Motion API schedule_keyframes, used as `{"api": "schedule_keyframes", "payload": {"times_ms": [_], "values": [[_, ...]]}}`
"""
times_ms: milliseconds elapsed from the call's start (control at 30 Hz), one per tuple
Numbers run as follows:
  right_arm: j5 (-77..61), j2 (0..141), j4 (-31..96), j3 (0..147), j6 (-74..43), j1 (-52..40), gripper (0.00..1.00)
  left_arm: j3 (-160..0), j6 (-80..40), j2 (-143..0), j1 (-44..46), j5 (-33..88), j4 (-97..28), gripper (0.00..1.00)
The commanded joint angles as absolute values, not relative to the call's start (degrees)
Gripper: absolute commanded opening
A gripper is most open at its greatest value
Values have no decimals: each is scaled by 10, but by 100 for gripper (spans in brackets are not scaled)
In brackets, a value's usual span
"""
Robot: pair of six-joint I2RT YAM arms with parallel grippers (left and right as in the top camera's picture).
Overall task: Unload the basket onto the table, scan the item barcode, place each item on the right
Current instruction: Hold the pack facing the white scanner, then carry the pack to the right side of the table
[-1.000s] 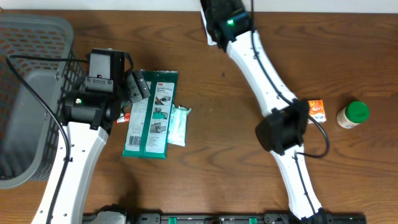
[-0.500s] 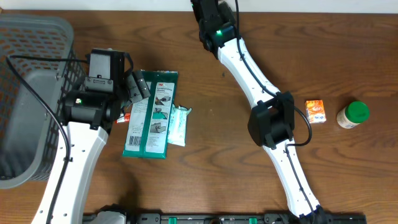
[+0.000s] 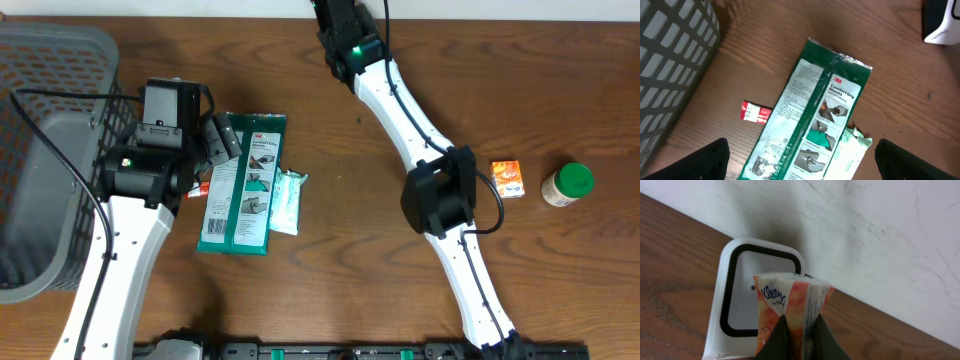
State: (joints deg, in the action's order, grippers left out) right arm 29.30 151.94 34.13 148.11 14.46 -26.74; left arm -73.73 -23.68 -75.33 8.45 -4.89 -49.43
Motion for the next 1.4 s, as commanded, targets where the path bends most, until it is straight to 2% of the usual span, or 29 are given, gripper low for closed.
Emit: {"api": "schedule_keyframes", "payload": {"times_ms": [0,467,633,767,1133,1367], "values": [[287,1526,346,1483,133,-259,1,-745,-228,-752,83,-56,-494,93],[290,1529,340,1483,137,-257,1,-745,-228,-752,83,-56,-494,93],[321,1524,311,1483,248,-262,1,-745,-228,-752,83,-56,-494,93],[373,1526,307,1483,264,-268,1,-745,-228,-752,83,-56,-494,93],[317,1531,336,1483,223,-268,1,-745,-228,-752,83,-56,-494,93],[306,1442,459,1484,132,-261,1,-745,-228,-752,83,-56,-494,93]]}}
